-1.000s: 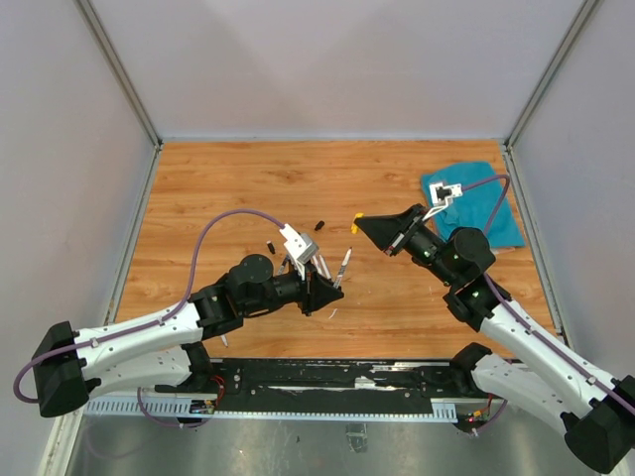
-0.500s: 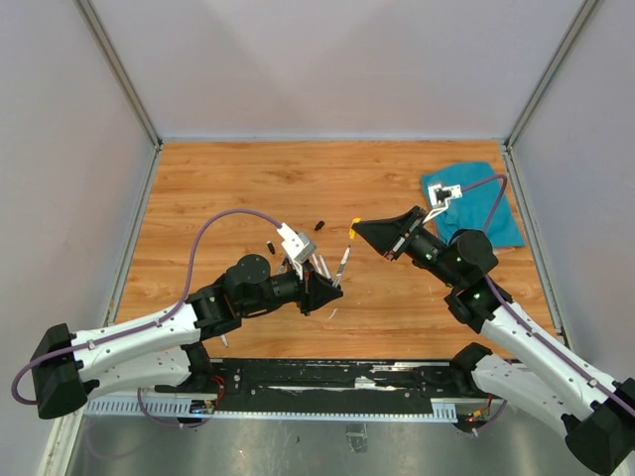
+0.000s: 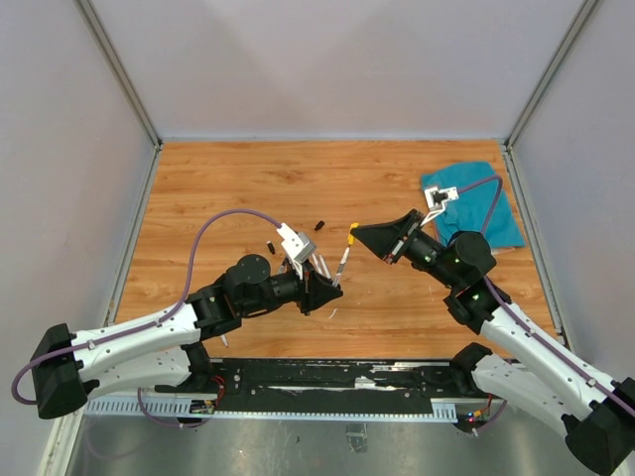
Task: Insert the pens into the pen caps
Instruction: Insert the pen cap onto the pen, then press the pen cap onto the pen.
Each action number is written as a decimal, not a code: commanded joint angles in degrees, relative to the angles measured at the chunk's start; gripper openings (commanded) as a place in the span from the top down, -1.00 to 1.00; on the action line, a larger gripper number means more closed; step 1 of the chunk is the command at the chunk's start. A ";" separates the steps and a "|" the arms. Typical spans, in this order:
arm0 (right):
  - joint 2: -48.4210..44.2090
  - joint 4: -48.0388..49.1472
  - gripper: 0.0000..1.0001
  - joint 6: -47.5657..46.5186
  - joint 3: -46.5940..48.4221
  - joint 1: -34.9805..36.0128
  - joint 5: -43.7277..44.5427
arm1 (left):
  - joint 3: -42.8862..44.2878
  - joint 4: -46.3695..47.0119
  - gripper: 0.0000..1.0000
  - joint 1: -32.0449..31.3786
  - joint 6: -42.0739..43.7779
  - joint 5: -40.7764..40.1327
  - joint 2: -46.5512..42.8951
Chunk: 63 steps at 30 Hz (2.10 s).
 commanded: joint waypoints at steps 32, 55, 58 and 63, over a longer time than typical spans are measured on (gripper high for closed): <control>0.52 7.40 0.91 -1.55 -5.63 -0.74 -6.87 | 3.64 11.80 0.99 -0.55 -4.50 -1.98 1.58; -3.97 -34.24 -0.43 -17.91 17.04 -0.80 4.24 | 5.12 -1.83 0.99 -0.56 1.03 -5.88 -0.89; -0.47 -35.35 -0.41 -17.80 20.30 -0.74 2.32 | 5.13 -2.00 0.99 -0.62 1.07 -4.85 -0.73; 5.45 -34.40 -0.32 -17.56 23.43 -0.74 -3.79 | 5.44 -2.40 0.99 -0.57 0.91 -4.50 -0.09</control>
